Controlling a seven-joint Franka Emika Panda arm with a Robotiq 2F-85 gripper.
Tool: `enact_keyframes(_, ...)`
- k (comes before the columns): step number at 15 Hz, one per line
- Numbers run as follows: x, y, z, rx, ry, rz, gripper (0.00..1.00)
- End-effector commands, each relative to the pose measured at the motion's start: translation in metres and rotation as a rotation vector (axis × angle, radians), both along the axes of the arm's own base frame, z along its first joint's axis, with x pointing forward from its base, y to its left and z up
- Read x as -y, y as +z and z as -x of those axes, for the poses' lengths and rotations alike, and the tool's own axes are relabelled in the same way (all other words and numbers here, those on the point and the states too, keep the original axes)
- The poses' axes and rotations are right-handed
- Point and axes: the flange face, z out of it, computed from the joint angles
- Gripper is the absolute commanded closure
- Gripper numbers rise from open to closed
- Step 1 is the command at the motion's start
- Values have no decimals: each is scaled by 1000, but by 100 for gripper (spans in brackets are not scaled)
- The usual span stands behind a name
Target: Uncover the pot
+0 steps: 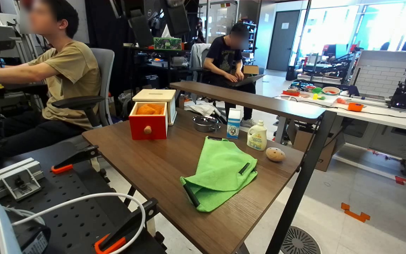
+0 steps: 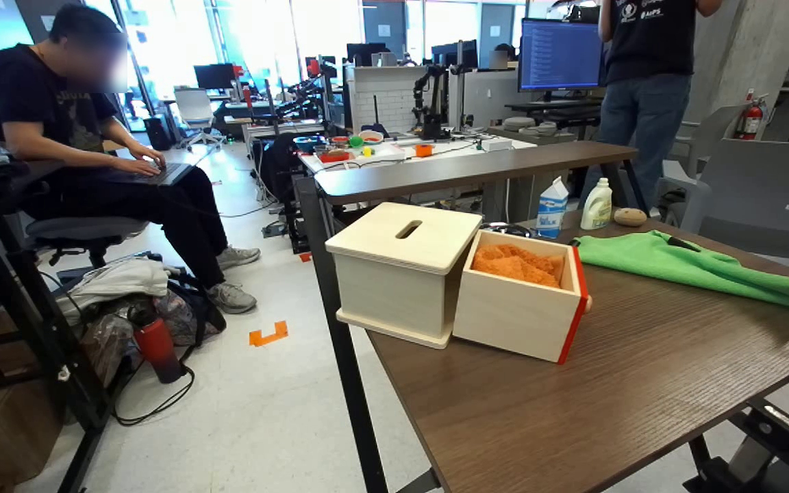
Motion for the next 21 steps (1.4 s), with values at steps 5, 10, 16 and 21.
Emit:
enact_keyframes(5,-7,-52,-73,151,-283,-130,0)
enact_keyframes(10,-35,-126,-127,91,-192,-161,0)
enact_keyframes(16,-34,-128,-115,69,-205,-160,0)
enact_keyframes(21,-33,-121,-114,82,-207,-159,0)
